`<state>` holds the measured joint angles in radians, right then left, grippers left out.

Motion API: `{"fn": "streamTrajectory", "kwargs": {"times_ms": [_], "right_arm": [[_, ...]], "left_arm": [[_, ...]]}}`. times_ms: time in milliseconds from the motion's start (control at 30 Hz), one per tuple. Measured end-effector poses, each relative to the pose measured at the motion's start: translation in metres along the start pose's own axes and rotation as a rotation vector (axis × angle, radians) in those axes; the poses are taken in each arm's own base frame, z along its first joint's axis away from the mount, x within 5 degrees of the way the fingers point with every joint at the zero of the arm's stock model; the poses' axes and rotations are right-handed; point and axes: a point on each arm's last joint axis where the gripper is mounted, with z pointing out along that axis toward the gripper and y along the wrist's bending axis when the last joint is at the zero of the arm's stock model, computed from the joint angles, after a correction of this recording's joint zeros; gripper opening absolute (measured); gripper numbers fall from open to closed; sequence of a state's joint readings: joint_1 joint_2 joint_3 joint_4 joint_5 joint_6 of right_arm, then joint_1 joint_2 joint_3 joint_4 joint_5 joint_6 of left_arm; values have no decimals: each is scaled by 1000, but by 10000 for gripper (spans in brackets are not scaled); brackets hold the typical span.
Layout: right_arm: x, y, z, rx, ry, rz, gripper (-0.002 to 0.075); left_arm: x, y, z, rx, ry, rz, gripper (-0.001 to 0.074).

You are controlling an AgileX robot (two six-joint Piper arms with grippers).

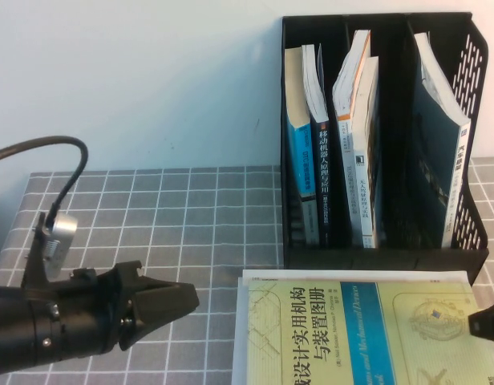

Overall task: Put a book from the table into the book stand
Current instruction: Push book with right arm

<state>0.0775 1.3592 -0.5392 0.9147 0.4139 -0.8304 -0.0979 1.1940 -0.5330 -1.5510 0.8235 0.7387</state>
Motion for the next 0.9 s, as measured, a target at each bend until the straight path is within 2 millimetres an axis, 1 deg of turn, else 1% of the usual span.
{"fn": "streamTrajectory", "kwargs": {"times_ms": [67, 200, 300, 467, 700, 900], "right_arm": [[-1, -6, -2, 19, -9, 11, -3], [-3, -20, -7, 70, -30, 29, -3], [-2, -26, -9, 89, -28, 30, -3], [5, -26, -6, 56, 51, 0, -3], [14, -28, 9, -6, 175, 27, -3], [13, -28, 11, -30, 188, 29, -3]], "left_arm": [[1, 2, 2, 1, 17, -2, 27], [1, 4, 4, 5, 36, 49, 32], [1, 4, 4, 7, 40, 88, 34], [0, 4, 5, 4, 37, 107, 34], [-1, 5, 5, -1, 25, 115, 34], [-4, 2, 5, 26, -8, 101, 40]]}}
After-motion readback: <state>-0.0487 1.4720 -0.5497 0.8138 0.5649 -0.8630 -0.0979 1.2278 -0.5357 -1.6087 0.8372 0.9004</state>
